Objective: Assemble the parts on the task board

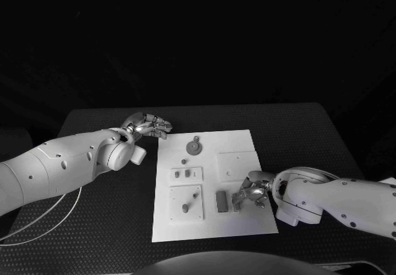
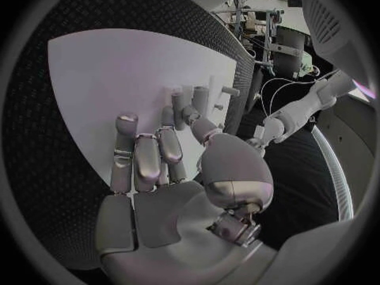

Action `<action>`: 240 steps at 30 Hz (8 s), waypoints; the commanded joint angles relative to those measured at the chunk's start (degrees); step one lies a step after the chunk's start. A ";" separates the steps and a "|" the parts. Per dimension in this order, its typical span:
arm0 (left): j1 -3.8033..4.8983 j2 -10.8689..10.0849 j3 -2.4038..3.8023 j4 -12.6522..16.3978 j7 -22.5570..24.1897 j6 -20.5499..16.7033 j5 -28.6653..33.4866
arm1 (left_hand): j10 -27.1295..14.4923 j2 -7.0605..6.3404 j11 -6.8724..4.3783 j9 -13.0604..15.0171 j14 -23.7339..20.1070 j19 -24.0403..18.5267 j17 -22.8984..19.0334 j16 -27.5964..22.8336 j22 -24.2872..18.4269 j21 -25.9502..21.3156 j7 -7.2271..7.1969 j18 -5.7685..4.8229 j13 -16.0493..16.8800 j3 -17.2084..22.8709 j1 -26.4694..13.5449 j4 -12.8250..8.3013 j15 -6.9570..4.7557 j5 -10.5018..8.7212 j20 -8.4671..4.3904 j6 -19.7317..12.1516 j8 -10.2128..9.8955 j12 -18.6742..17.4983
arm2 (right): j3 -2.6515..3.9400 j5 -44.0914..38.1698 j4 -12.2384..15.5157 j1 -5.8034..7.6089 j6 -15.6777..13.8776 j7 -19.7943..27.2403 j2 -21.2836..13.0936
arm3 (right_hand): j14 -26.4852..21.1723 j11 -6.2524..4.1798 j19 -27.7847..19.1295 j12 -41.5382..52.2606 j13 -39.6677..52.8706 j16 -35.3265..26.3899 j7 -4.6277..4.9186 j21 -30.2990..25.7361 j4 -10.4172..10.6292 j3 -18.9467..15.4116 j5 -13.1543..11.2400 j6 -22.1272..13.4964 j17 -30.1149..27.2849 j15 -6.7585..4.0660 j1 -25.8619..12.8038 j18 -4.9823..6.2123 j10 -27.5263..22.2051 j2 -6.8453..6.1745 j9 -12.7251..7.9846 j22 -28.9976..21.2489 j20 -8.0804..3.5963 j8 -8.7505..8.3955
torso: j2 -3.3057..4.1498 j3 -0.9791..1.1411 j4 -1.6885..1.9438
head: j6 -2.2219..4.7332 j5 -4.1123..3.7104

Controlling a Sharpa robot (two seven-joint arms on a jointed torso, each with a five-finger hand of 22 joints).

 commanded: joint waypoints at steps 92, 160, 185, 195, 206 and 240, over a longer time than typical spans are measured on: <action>0.06 -0.03 0.03 0.16 0.09 0.85 0.22 | -0.19 0.05 0.22 -0.18 0.47 0.18 0.52 -0.74 -0.14 -0.01 0.33 0.52 -0.22 -0.23 -0.57 0.29 -0.02 0.07 0.24 -0.46 0.25 0.11 | -0.09 -1.83 -0.61 -0.15 2.55 2.68 0.20 | -0.84 0.52 0.97 -1.18 -0.87 -0.70 0.63 -1.03 8.68 7.03 0.17 -0.45 -1.43 -0.08 -6.52 1.39 -1.06 -11.99 -1.85 1.16 -0.37 -0.38 | -0.02 0.00 -0.04 | -0.23 0.16; 0.08 -0.26 0.04 0.18 0.32 0.32 1.55 | -0.11 0.01 0.21 -0.21 0.47 0.11 0.83 -1.06 -0.19 -0.03 0.27 0.50 -0.26 -0.27 -0.60 0.33 0.01 0.05 0.27 -0.42 0.34 0.17 | 0.09 -2.37 -7.86 0.08 -5.68 11.42 1.74 | -1.89 1.44 0.43 -3.30 -2.57 -1.35 1.58 -1.82 13.13 3.17 0.19 -4.09 -2.99 0.58 -12.65 1.39 -3.62 -19.60 -2.91 1.06 -0.31 -1.59 | -0.16 -0.08 -0.04 | 2.99 0.09; 2.46 4.63 0.27 -9.39 1.84 1.44 5.83 | -2.73 0.86 1.39 -0.60 -5.15 -4.70 0.00 -6.66 -2.27 -0.47 -0.30 0.33 -1.54 -0.22 -1.44 0.51 2.09 -0.21 2.22 -1.36 0.15 -0.25 | 9.81 33.67 -49.00 2.34 -0.13 45.63 18.77 | -20.52 5.04 -17.70 -28.63 -23.20 -24.96 4.49 -16.94 0.47 -2.49 0.60 -10.09 -18.87 4.48 -6.91 -1.28 -19.01 -4.36 -4.17 -4.82 6.84 -3.32 | -4.52 -0.40 -0.92 | 14.66 1.48; 2.61 7.48 0.36 -13.93 3.03 3.29 9.21 | -12.00 0.99 0.95 -1.17 -15.72 -14.29 -3.15 -14.47 -10.02 -0.47 -1.77 -1.26 -6.39 -2.36 -4.93 0.99 4.31 -0.43 4.92 -6.86 -1.98 -0.24 | 12.31 37.46 -52.32 1.37 3.76 47.38 20.95 | -30.91 10.17 -35.78 -57.33 -51.11 -56.72 6.11 -34.43 0.34 -2.18 0.21 -15.59 -33.70 14.89 -4.43 -6.11 -21.59 -1.84 -5.86 -13.36 12.25 -4.12 | -5.21 0.24 -1.04 | 17.26 2.35; 1.66 6.53 1.05 -11.12 2.89 -0.60 8.08 | -65.92 5.95 -6.85 -25.82 -56.90 -56.72 -32.37 -30.60 -58.55 -4.04 -10.11 -1.26 -14.34 -31.18 -62.95 12.98 -4.31 -3.49 1.64 -49.12 -18.13 -3.94 | 12.43 36.67 -49.23 1.04 -1.18 46.13 19.94 | -76.49 1.64 -65.11 -73.58 -74.38 -86.63 -4.54 -50.92 16.75 -29.16 -2.94 -61.29 -60.51 6.73 -54.26 -13.61 -74.53 -2.80 -38.83 -74.94 1.51 -13.52 | -6.43 -0.06 -0.79 | 15.81 1.87; -8.70 -5.29 9.88 24.30 18.05 -30.87 15.74 | -65.92 5.95 -6.85 -25.82 -56.90 -56.72 -32.37 -30.60 -58.55 -4.04 -10.11 -1.26 -14.34 -31.18 -62.95 12.98 -4.31 -3.49 1.64 -49.12 -18.13 -3.94 | 14.08 56.43 -8.70 -3.73 -34.56 58.01 7.67 | -76.49 1.64 -65.11 -73.58 -74.38 -86.63 -4.54 -50.92 16.75 -29.16 -2.94 -61.29 -60.51 6.73 -54.26 -13.61 -74.53 -2.80 -38.83 -74.94 1.51 -13.52 | -9.21 -0.48 -0.33 | 12.75 0.86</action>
